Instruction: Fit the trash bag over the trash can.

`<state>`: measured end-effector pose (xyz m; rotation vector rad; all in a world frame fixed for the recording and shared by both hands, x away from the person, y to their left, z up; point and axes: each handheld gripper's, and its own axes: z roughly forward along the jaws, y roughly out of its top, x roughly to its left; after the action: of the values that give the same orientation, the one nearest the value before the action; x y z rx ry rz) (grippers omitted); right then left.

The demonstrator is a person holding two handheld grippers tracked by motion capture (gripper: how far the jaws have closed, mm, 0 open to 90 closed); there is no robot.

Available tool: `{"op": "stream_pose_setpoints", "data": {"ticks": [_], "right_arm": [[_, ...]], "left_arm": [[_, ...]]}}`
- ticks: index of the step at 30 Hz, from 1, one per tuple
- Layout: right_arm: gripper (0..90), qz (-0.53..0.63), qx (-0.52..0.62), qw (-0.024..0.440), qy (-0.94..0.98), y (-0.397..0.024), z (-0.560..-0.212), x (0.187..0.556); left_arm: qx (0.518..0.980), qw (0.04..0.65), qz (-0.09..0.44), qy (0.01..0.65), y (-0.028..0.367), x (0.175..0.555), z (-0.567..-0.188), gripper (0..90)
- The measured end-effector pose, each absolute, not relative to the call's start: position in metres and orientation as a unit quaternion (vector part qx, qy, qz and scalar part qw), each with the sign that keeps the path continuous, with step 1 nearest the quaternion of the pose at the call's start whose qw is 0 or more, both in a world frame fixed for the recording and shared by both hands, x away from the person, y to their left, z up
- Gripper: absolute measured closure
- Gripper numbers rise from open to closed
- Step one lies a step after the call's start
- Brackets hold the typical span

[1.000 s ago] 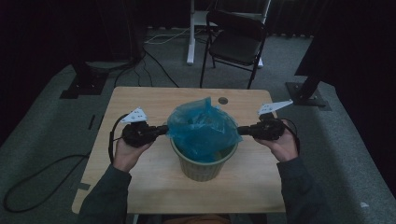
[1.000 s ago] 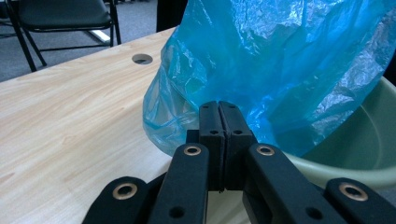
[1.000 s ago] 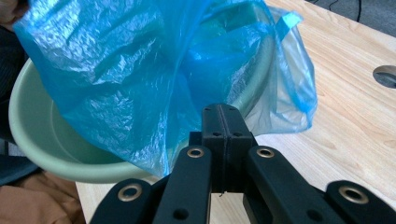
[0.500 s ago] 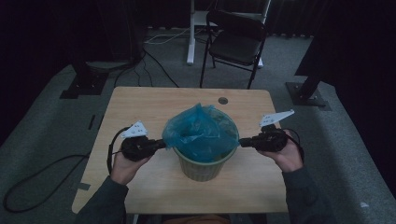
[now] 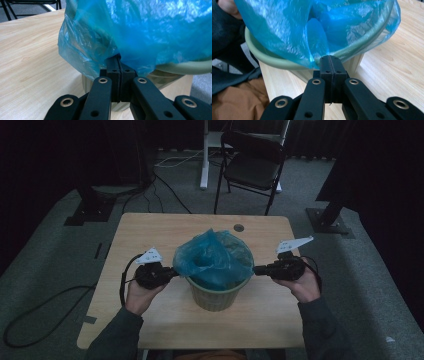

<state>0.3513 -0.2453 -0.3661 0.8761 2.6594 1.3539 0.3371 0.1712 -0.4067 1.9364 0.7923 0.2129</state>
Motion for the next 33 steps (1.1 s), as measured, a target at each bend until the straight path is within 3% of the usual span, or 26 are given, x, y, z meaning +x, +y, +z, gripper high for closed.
{"op": "stream_pose_setpoints", "data": {"ticks": [11, 17, 24, 33], "right_arm": [[90.0, 0.444, 0.292, 0.012, 0.847, -0.246, -0.372, 0.362], [89.5, 0.435, 0.284, 0.018, 0.854, -0.246, -0.369, 0.355], [65.9, 0.475, 0.288, 0.037, 0.830, -0.248, -0.352, 0.353], [55.7, 0.500, 0.273, 0.017, 0.822, -0.238, -0.351, 0.355]], "left_arm": [[0.793, 0.500, 0.083, 0.337, 0.173, 0.345, -0.409, 88.0], [0.796, 0.494, 0.094, 0.337, 0.177, 0.340, -0.407, 79.8], [0.786, 0.501, 0.107, 0.345, 0.190, 0.336, -0.400, 75.4], [0.774, 0.518, 0.118, 0.345, 0.202, 0.332, -0.387, 70.3]]}}
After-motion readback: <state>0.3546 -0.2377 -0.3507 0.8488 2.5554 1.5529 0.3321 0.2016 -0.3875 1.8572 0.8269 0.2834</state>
